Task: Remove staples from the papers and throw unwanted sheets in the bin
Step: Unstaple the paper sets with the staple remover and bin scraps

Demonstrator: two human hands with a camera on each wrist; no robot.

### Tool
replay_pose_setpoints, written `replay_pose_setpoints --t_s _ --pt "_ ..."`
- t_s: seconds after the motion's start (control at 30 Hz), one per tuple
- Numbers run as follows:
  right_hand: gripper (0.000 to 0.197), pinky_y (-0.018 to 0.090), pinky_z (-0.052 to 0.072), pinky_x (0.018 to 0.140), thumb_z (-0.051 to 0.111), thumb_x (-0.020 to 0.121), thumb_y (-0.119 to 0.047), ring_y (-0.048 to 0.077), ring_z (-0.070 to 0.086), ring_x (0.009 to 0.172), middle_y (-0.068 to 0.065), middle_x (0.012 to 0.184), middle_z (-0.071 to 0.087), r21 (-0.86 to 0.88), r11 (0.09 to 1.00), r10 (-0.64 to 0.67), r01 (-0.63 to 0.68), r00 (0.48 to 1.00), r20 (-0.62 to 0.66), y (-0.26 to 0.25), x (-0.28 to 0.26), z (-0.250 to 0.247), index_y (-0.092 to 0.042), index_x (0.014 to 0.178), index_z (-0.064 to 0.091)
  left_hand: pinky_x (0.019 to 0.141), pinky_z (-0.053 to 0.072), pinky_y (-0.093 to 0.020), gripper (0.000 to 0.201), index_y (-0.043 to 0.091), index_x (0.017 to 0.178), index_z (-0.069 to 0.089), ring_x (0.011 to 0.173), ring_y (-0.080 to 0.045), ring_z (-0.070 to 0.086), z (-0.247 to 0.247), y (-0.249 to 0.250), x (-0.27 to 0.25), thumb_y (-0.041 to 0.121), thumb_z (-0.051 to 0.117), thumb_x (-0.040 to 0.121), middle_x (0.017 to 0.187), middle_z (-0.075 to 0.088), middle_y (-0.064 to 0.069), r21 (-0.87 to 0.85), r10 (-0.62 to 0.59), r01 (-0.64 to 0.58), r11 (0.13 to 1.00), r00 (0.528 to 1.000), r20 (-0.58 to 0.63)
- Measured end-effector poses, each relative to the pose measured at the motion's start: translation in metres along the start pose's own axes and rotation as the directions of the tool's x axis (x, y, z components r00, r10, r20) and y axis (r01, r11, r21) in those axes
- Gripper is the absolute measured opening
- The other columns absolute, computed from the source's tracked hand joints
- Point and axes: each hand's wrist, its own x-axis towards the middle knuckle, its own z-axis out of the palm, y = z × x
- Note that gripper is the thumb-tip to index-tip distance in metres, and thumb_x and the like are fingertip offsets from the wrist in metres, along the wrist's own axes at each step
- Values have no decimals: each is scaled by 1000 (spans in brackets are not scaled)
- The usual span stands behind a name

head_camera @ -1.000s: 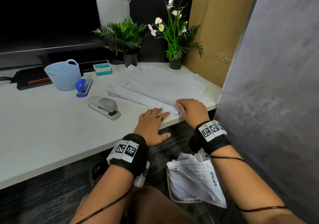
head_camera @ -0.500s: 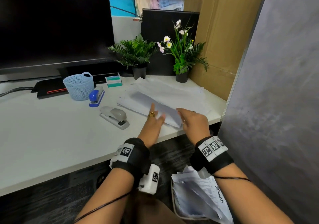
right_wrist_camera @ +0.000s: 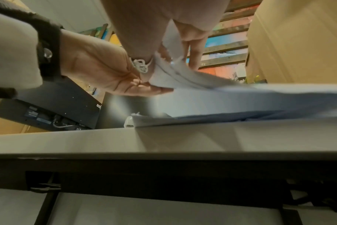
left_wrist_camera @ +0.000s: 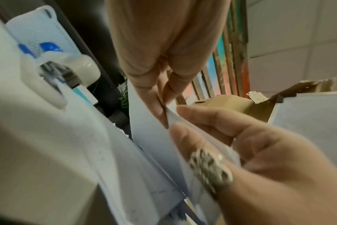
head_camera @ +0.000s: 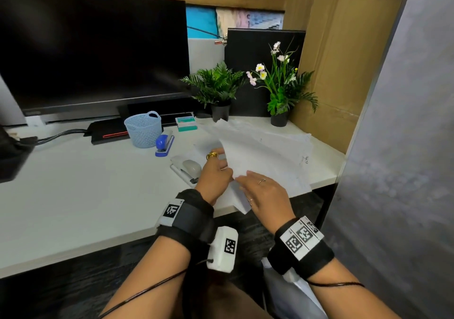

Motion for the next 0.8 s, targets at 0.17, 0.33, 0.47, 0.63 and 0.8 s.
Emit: replay_pose_setpoints --t_s 0.17,0.33,0.47,0.63,0.8 --pt "65 30 21 105 79 65 -24 23 36 120 7 129 45 106 934 355 -340 913 -199 4 -19 -3 -19 121 45 81 53 -30 52 22 133 30 93 -18 62 -3 17 3 -11 37 92 101 64 -4 -102 66 -73 992 995 -71" --pt "29 19 26 86 53 84 -40 20 57 89 0 91 64 119 945 324 -305 925 -201 15 -35 0 -15 87 67 75 49 -24 51 25 127 40 82 -16 55 -9 31 10 -10 39 90 119 51 -20 -269 88 -151 951 969 -232" --pt "58 28 27 101 29 90 -56 19 53 117 -1 121 64 65 965 247 -255 963 109 18 -28 6 -19 113 67 75 54 -23 62 26 138 28 90 -14 61 -9 49 9 -13 38 91 125 55 -14 -372 124 -230 899 950 -288" --pt "59 44 -1 116 14 95 -59 10 19 142 -12 151 31 -122 948 313 -295 791 526 37 -9 12 -32 142 38 89 48 -28 71 18 149 10 109 -17 60 -30 69 7 -13 39 92 126 57 -14 -387 126 -285 877 913 -387" --pt "49 51 -4 114 26 100 -48 17 16 144 -6 154 27 -249 914 405 -320 705 582 50 4 5 -27 143 37 86 48 -16 61 21 141 31 108 -5 58 -90 84 -17 -14 36 91 128 57 5 -316 219 -392 864 857 -466"
